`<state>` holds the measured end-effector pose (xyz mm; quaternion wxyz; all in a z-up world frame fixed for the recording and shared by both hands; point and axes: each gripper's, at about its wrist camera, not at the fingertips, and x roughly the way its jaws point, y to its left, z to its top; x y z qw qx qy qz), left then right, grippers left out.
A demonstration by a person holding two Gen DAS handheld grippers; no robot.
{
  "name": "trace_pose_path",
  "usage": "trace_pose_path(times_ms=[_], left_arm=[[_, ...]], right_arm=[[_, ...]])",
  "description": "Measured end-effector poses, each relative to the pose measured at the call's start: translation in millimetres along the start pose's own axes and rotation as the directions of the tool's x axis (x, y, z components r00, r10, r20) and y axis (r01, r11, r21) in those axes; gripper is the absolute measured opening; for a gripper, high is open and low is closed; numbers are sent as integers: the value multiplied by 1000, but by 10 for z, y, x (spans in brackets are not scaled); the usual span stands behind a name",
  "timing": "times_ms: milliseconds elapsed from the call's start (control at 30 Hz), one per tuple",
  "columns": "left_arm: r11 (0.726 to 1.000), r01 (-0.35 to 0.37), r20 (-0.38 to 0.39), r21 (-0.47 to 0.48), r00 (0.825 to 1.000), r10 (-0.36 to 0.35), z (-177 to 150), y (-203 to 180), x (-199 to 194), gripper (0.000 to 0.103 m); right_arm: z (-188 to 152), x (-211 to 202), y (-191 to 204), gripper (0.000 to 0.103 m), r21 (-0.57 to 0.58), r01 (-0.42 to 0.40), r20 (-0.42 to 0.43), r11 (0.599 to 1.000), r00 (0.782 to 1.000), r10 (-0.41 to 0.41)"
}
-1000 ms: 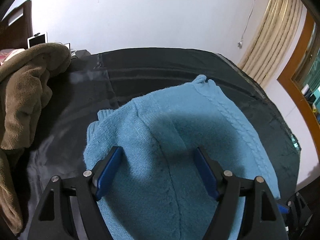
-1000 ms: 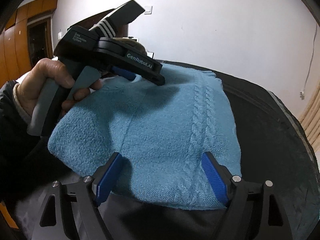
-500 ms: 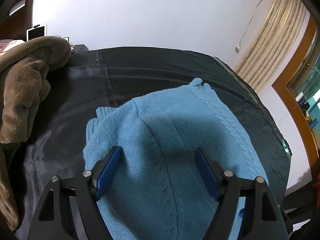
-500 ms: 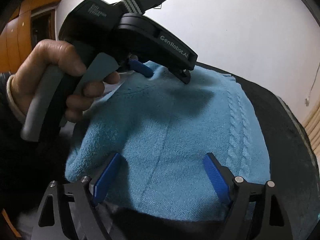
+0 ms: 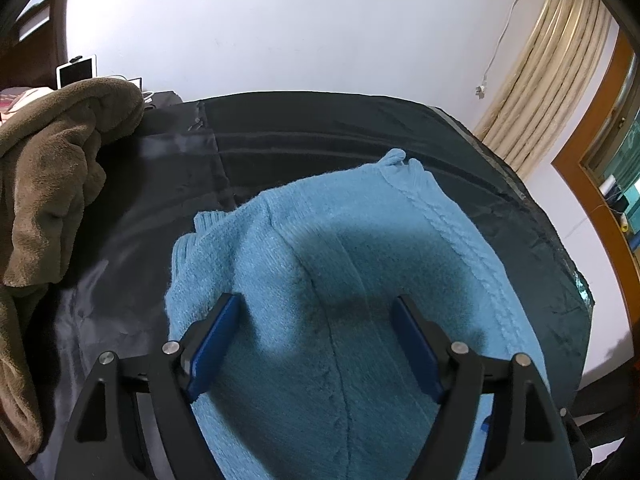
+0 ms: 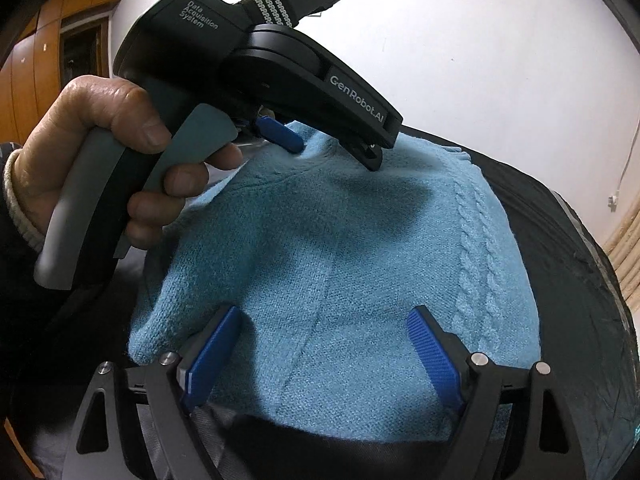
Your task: Fold clothes
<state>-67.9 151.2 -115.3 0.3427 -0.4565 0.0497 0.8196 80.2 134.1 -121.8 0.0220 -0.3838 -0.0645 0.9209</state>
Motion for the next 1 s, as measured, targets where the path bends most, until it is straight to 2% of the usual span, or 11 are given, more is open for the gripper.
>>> trace_pose_path(times_ms=[300,467,567,700,933,1000], left_arm=[[999,-34,17,-18,999,35,10,-92,-173,82],[998,-63,96,-13,993,64,23,-179,-449,82],[998,-59,139,-2,989,59,25,-248,-615,83],[999,-41,182,7,983,39,18,-323,-778,84],[999,-24,213,38,977,15,-58,-551,-903,84],[998,-17,229,56,974,4,-99,-636,-964,84]], right_arm=[[-32,-59,-27,89,5,3,2,1000,1000,-3],[-59,-132,-90,89,30,-18,21,999,1000,18],[-87,-197,-141,89,53,-33,37,998,999,31],[-232,-582,-162,90,117,-56,93,992,995,45],[-454,-1094,-449,90,210,18,189,978,980,-58],[-466,-1031,-522,90,255,27,185,967,980,-76]])
